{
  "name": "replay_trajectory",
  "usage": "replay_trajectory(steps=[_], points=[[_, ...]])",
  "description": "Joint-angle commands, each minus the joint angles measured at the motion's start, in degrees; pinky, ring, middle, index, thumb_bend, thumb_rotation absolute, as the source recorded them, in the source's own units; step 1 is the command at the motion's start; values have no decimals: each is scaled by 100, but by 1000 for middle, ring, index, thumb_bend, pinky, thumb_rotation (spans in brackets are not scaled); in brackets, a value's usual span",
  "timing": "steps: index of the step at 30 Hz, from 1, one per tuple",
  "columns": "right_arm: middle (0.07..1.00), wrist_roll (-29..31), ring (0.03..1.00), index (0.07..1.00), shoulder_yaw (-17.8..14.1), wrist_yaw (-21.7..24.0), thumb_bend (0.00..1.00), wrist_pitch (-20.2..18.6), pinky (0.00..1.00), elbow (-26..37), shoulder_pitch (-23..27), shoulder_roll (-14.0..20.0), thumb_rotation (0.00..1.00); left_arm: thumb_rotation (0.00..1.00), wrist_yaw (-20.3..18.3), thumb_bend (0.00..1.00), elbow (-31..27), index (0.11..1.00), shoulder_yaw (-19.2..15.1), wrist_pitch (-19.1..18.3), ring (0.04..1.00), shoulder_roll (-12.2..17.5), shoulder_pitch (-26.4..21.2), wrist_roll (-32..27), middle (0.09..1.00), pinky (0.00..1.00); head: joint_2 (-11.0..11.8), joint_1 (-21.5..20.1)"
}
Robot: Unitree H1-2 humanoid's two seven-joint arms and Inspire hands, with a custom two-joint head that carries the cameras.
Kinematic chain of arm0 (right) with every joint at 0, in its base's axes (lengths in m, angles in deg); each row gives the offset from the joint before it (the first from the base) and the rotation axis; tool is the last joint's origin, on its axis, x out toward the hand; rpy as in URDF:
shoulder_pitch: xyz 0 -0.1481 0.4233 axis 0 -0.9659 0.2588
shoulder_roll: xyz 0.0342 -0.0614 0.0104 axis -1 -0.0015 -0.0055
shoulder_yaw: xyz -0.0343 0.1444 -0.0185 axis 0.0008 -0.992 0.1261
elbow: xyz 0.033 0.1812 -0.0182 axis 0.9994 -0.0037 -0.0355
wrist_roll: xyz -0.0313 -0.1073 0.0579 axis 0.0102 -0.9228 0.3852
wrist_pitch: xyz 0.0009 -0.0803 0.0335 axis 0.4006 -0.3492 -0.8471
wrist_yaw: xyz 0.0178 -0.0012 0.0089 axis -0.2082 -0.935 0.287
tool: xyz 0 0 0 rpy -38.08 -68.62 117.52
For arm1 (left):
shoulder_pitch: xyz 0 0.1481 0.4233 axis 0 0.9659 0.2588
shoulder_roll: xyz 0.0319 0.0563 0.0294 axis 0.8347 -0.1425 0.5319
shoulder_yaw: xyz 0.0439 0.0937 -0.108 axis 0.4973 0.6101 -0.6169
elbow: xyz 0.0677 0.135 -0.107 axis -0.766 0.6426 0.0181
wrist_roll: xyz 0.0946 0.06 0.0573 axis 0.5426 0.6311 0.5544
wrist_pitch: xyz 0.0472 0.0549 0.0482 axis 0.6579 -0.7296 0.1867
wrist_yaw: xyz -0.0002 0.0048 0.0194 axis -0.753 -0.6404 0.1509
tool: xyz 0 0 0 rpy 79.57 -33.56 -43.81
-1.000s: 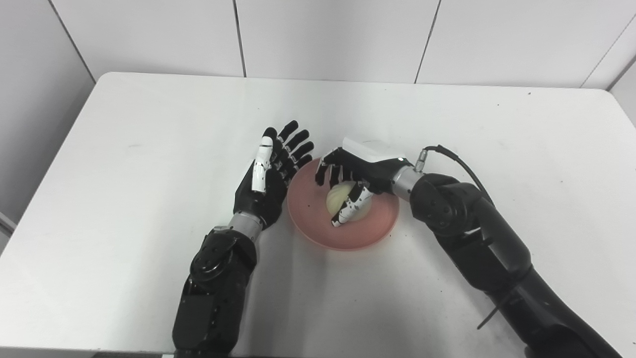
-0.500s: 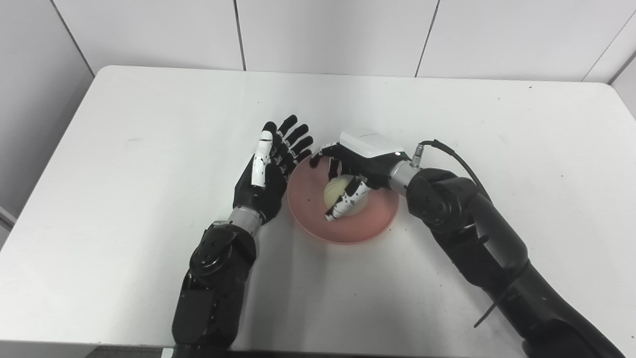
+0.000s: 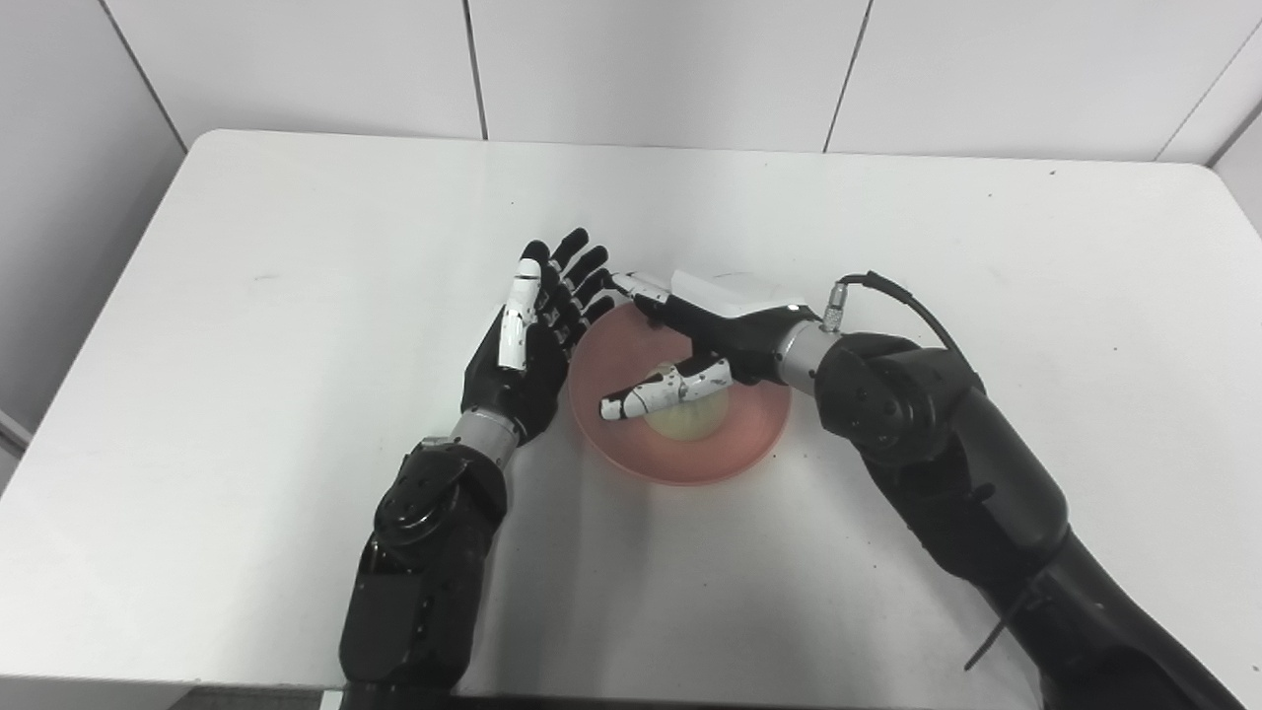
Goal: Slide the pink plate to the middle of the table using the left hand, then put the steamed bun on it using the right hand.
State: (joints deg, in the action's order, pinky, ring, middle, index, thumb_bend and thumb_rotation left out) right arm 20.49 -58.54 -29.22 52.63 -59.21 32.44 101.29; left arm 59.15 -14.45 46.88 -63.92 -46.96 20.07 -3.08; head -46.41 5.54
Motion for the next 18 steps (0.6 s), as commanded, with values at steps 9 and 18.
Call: replay_trajectory(steps=[9,18], points=[[988,227,779,1000,-588,-73,934,16,497,700,222,68,905,1000,141,509,327,880,-97,-249,901,15,183,70,900,899,48,14],[923,1139,799,1000,-1575,-2113,834,1387,602,474,-730,-272,993,1000,96,515,27,901,14,-19,903,156,419,286,906,927,79,-16]])
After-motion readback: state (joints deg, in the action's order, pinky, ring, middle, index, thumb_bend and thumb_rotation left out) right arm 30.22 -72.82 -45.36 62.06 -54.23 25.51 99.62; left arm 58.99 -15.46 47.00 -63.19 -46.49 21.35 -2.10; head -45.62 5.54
